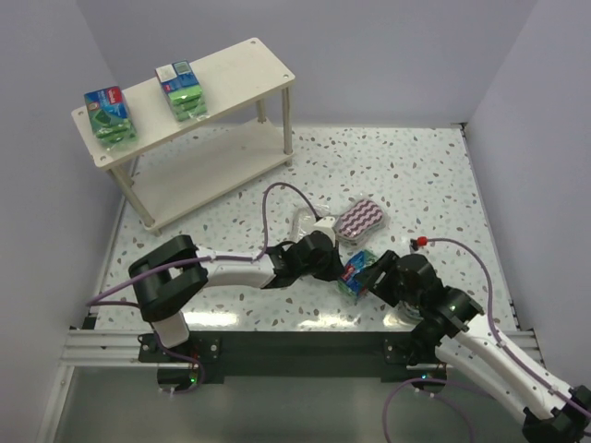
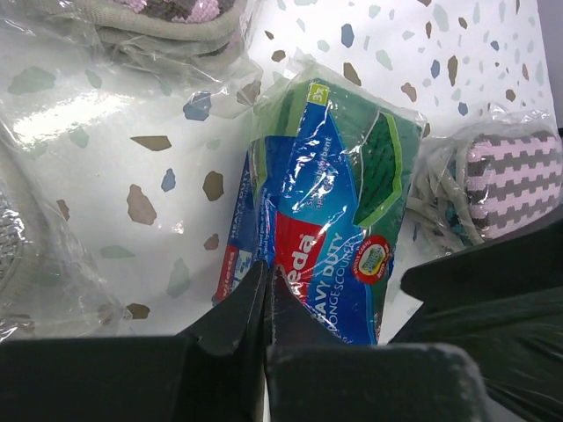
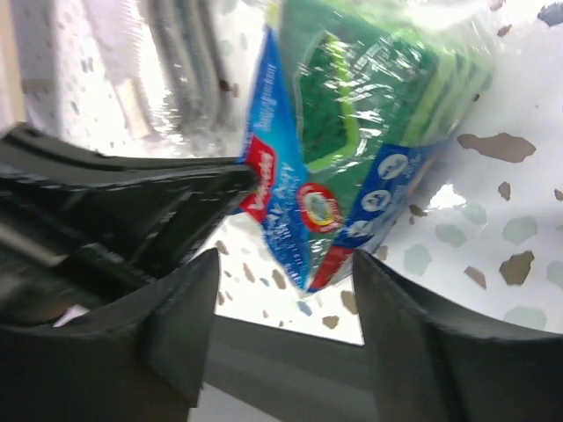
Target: Place and organize the cleaning sponges onto the shelf
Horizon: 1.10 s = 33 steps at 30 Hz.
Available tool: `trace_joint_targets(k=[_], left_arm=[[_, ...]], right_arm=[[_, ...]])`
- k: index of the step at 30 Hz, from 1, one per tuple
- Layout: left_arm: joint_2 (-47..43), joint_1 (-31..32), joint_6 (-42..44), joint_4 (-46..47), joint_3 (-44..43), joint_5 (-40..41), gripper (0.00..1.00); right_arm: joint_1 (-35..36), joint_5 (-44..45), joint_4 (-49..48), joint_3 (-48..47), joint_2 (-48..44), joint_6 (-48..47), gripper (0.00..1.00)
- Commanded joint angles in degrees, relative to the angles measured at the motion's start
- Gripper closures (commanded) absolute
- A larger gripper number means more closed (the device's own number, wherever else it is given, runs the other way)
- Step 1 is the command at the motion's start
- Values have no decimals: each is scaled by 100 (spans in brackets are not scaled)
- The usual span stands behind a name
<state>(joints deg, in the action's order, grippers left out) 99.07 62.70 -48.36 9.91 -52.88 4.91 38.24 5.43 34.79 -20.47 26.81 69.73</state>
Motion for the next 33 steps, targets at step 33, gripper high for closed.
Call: trace_joint_targets(k=[33], left_arm=[[-943, -3113, -340, -938, -5097, 133, 100]], right_arm=[[17, 1004, 2401, -2567, -483, -707, 16]])
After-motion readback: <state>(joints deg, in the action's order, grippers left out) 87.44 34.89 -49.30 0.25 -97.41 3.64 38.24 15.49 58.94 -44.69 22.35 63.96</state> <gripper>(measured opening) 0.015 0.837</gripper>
